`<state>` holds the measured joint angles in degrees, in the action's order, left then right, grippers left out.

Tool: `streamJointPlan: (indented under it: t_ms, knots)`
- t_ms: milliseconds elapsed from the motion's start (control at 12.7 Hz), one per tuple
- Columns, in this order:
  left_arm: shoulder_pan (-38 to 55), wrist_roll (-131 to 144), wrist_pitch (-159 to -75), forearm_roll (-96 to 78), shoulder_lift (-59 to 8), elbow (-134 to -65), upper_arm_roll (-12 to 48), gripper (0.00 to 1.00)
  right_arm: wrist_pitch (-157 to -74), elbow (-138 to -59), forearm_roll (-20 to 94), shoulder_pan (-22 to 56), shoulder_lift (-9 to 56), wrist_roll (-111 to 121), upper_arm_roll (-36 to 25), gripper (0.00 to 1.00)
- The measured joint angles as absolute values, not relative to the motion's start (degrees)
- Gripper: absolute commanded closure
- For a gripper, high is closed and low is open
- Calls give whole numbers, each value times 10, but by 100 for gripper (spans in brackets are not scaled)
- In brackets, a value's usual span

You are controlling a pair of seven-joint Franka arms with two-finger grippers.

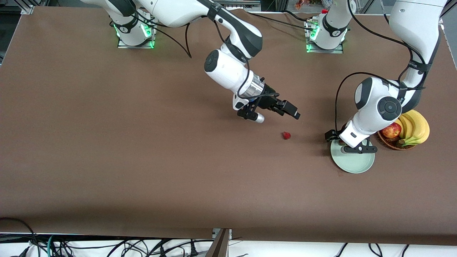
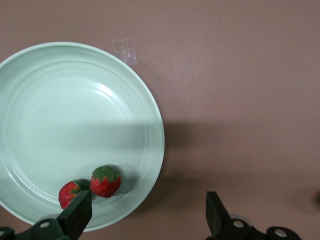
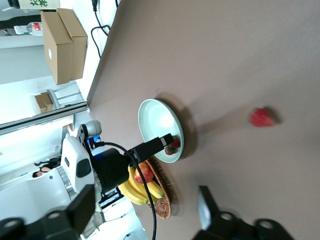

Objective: Collect all strawberries into plate
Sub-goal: 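Grasp the strawberry with the left gripper while the right gripper withdraws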

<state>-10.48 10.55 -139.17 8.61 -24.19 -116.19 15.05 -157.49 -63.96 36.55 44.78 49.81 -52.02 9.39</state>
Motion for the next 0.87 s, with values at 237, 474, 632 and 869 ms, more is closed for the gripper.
streamJointPlan:
  t_ms: [237, 474, 632, 869]
  knots:
    - [-103, 108, -1389, 83, -242, -1164, 160, 0, -1400, -619, 309, 400, 476, -501, 57, 1]
    - [-70, 141, -1389, 71, -243, -1164, 178, 0, -1254, -615, 201, 361, 430, -454, 51, 1]
    - [-32, 213, -1407, 70, -248, -1164, 196, 0, -1190, -622, 161, 359, 405, -413, 36, 0]
    - [17, 297, -1455, 71, -275, -1166, 209, 1, -1110, -705, 151, 360, 322, -296, -32, 0]
